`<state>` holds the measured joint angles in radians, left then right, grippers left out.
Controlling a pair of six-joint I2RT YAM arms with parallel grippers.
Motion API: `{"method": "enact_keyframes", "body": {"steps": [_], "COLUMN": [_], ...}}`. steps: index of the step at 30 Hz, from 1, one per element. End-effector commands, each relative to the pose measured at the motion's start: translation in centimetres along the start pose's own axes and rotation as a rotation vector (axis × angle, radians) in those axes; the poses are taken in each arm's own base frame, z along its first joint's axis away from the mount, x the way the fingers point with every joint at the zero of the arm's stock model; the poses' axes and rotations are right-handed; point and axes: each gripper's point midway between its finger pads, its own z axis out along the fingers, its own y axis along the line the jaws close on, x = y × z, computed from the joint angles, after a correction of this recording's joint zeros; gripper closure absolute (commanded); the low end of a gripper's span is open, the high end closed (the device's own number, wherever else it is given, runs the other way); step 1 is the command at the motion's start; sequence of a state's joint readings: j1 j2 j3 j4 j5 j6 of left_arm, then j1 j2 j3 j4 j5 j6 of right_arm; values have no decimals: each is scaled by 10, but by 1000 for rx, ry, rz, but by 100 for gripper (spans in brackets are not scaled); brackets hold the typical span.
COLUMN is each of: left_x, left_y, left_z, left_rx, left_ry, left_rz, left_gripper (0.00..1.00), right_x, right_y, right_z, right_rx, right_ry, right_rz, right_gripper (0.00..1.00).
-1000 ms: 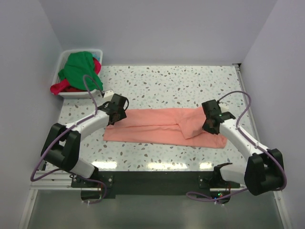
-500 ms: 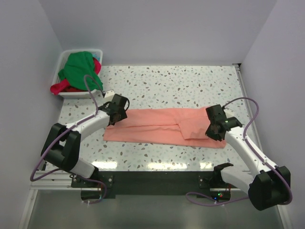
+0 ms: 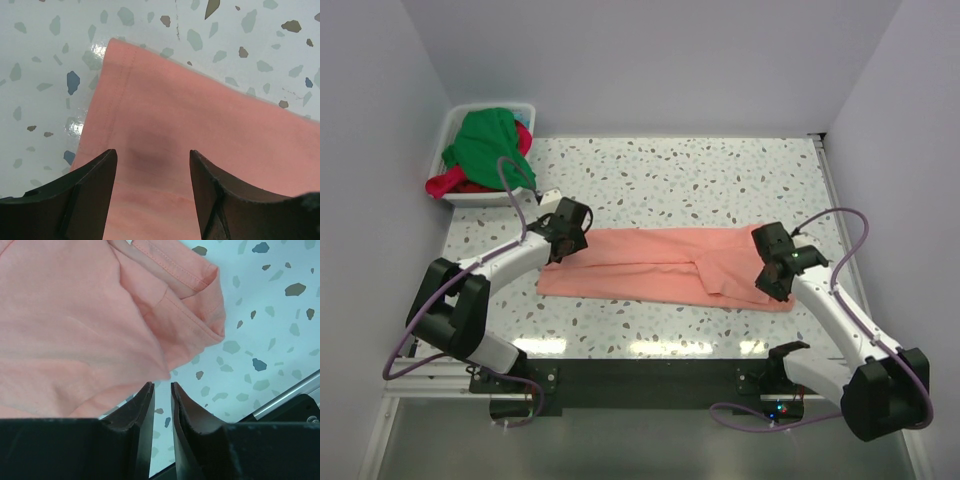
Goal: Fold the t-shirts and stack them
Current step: Fold the tshirt
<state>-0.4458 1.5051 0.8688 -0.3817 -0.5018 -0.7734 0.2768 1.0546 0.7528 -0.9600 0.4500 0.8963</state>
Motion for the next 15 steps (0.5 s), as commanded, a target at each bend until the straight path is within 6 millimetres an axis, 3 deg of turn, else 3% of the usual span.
{"method": "enact_keyframes", "body": {"steps": [1,6,9,10,15], "left_x": [-10,-8,-7,-8,-7], "left_y": [-6,-7,-8,-9,-7], "left_z": [-4,-3,-3,-3,-3], "left_rx": [17,18,20,21,15], "left_ry": [-41,-39,-36,-36,-36], "left_rz": [-11,-9,-5,-4,-3], "left_gripper": [36,36,36,36,36], "right_x": [-2,7,18,19,33], "right_y": [7,55,74,83,112], "right_z": [0,-7,-5,-7,-10], "right_rx": [-21,-256,-312,-346,-479], "right_ry": [-10,-10,22,19,34], "right_rz": [-1,-140,-209,-218,-260], "right_gripper": [75,74,80,86,90]}}
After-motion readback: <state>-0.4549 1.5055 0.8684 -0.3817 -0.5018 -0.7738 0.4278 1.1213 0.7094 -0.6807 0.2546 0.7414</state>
